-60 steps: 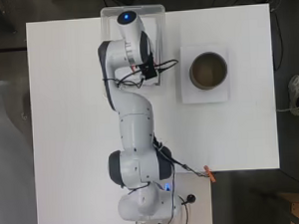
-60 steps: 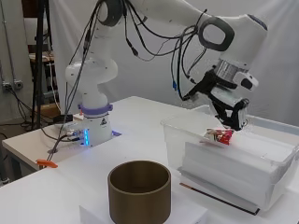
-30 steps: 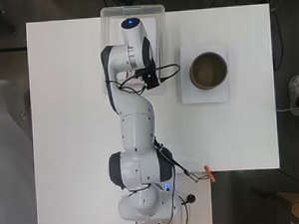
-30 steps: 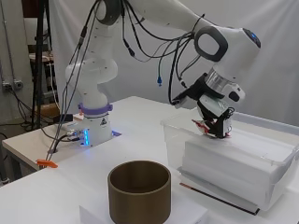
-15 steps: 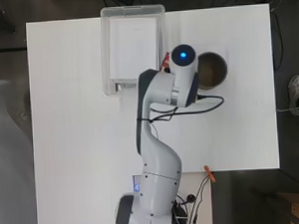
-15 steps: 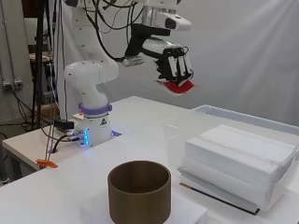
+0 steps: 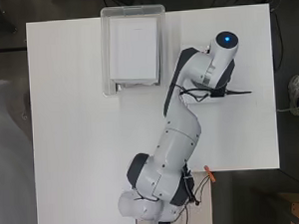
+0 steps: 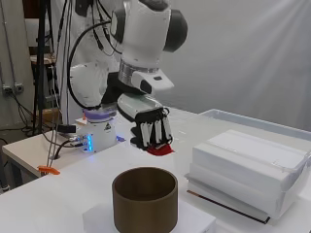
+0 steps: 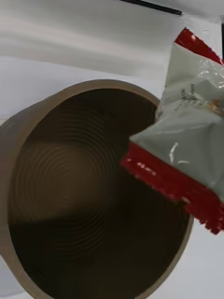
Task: Teleoperate dual arm-hand system to remove items from a box
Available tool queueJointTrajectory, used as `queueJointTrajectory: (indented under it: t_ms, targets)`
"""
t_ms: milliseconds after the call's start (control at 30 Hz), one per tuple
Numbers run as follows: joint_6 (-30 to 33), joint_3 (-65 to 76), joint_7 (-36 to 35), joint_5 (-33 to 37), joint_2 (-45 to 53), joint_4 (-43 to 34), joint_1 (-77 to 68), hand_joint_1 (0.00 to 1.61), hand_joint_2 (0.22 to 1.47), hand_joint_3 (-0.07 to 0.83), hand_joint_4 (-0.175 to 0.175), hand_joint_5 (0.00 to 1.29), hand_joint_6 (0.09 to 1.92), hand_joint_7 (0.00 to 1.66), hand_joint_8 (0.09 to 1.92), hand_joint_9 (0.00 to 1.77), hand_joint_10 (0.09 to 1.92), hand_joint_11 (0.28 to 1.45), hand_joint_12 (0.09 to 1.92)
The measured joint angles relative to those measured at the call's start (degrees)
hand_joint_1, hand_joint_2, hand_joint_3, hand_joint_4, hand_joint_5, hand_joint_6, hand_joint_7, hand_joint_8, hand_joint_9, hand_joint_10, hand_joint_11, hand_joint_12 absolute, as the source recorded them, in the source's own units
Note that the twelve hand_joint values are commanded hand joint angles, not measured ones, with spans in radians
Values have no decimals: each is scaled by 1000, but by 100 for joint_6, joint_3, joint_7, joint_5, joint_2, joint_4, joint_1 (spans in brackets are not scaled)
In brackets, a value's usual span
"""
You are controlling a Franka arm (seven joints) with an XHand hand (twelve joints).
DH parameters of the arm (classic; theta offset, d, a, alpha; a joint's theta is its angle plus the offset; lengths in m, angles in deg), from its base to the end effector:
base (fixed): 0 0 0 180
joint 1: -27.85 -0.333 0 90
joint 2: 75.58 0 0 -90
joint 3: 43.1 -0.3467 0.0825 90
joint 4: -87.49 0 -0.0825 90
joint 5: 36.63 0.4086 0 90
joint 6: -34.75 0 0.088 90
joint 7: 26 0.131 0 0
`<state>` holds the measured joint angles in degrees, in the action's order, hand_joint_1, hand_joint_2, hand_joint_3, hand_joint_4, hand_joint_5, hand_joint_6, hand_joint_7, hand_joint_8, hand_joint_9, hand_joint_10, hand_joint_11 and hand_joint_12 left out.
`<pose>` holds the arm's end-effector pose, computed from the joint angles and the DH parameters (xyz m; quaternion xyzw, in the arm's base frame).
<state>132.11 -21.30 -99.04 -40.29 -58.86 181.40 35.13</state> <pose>0.5691 -0.3012 0.4401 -0.9154 -0.3792 0.1322 0.0285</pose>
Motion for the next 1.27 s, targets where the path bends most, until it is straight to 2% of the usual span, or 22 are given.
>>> queueJointTrajectory:
  t_ms: [167, 200, 233, 267, 300, 333, 367, 433, 500, 600, 667, 767, 1067, 1200, 1267]
  targets:
    - [-153, -55, -152, 98, 642, -523, 229, 984, 1148, 1, 175, 909, 1091, 1198, 1701, 1418, 1878, 969, 1741]
    - [-147, -44, -184, 107, 756, -570, 277, 751, 988, -8, 133, 581, 700, 840, 1156, 1039, 1390, 749, 1296]
    - [-130, -8, -221, 112, 880, -586, 352, 491, 816, -15, 104, 319, 385, 480, 653, 604, 871, 555, 823]
    - [-162, 5, -201, 82, 982, -607, 401, 316, 711, -11, 89, 162, 196, 249, 337, 353, 516, 470, 476]
    - [-280, -17, -116, 47, 1112, -667, 436, 217, 656, -7, 82, 78, 94, 122, 165, 231, 299, 441, 257]
    - [-493, -52, 10, 25, 1274, -816, 486, 166, 634, -2, 80, 36, 87, 58, 87, 173, 179, 432, 136]
    - [-714, -79, 104, 10, 1418, -1048, 536, 127, 641, 1, 77, 16, 87, 35, 87, 163, 110, 433, 87]
    - [-1039, -102, 157, -2, 1601, -1679, 571, 69, 693, 6, 60, 4, 87, 123, 87, 259, 87, 449, 87]
    - [-1031, -120, 174, -30, 1560, -2258, 566, 57, 736, 9, 49, 13, 87, 168, 87, 303, 87, 455, 87]
    - [-940, -197, 146, -63, 1246, -2548, 560, 71, 781, 7, 43, 72, 87, 218, 87, 339, 87, 452, 87]
    - [-892, -299, 92, -92, 835, -2150, 551, 77, 793, 7, 42, 96, 87, 235, 87, 350, 87, 450, 87]
    - [-871, -498, 24, -125, 41, -1158, 530, 78, 821, 15, 20, 102, 87, 239, 87, 353, 87, 441, 87]
    - [-800, -1154, -230, 57, -3056, 1194, 400, 53, 842, 10, 42, 119, 87, 228, 87, 359, 87, 461, 87]
    - [-842, -1370, -826, 355, -3506, 1473, 318, 63, 846, 8, 35, 109, 87, 210, 87, 351, 87, 457, 87]
    - [-882, -1556, -795, 567, -3606, 1615, 264, 58, 854, 7, 38, 160, 87, 267, 87, 376, 87, 452, 87]
